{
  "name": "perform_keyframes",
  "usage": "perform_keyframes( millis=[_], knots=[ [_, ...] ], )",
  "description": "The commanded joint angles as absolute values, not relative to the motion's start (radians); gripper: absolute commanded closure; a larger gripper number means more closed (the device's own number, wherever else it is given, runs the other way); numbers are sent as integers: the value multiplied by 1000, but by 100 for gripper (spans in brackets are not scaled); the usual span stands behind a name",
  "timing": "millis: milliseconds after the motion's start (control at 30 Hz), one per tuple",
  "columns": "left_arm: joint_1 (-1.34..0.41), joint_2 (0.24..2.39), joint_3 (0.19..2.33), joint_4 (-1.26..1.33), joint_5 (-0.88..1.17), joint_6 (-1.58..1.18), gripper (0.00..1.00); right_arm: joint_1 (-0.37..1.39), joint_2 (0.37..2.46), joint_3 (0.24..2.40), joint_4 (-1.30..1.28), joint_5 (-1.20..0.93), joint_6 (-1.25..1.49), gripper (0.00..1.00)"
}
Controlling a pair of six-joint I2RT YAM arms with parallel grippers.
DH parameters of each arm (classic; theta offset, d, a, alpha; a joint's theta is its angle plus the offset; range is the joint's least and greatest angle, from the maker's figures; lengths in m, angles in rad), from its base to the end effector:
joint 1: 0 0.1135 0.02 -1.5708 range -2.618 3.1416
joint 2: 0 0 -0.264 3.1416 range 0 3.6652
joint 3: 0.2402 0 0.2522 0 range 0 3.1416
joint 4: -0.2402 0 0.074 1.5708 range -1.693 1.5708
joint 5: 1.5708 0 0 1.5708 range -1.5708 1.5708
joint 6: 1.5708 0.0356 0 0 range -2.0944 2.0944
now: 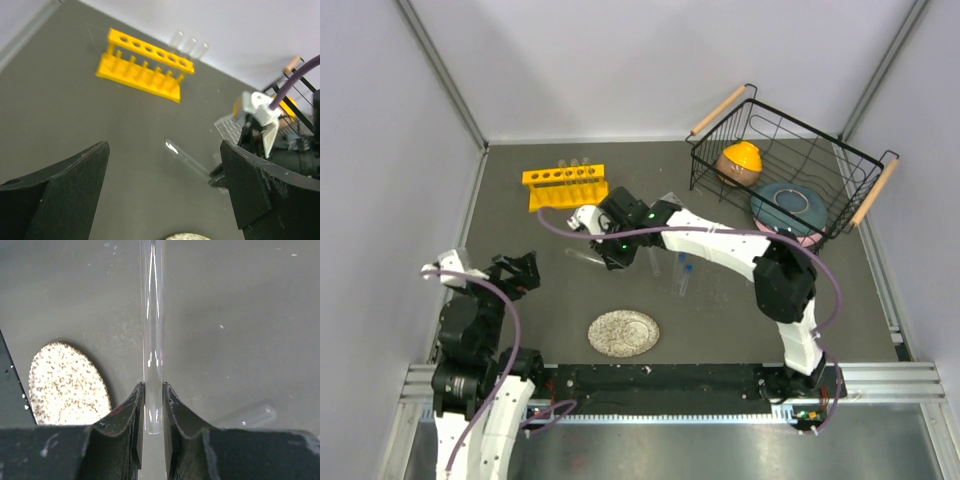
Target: Organize the chemistry lab equipment
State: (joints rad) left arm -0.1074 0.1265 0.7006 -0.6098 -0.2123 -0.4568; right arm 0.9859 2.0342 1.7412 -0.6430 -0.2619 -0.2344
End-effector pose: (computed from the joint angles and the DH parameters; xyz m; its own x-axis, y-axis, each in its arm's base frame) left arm 0.0405 0.0032 0.3263 0.0143 -0.4352 -0.9002 -0.1095 0.8942 -0.4340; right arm 0.2430 0.3837 0.2491 -0.2257 -0.7471 -0.6252 -0.9690 0.2383 0.0650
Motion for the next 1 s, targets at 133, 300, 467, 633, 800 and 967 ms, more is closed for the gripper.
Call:
perform_keyframes(
  millis=[133, 300, 467, 633, 800, 967],
  knots=[
    [-110, 339, 661, -473, 187, -748, 1, 910, 1787, 1611, -560, -362, -244, 89],
    [-109, 489, 609, -293, 380, -886, 2, 904, 1698, 1508, -499, -410, -252, 89],
    [-104, 604, 552, -97, 559, -1040, 4, 887, 1632, 1451, -466, -466, -253, 89],
    [-100, 647, 506, 8, 607, -1115, 16, 885, 1579, 1401, -445, -498, -273, 89],
    [-98, 649, 476, 31, 617, -1140, 23, 885, 1568, 1387, -437, -529, -273, 89],
    [-97, 647, 471, 22, 620, -1135, 28, 885, 1571, 1385, -434, -545, -273, 89]
  ],
)
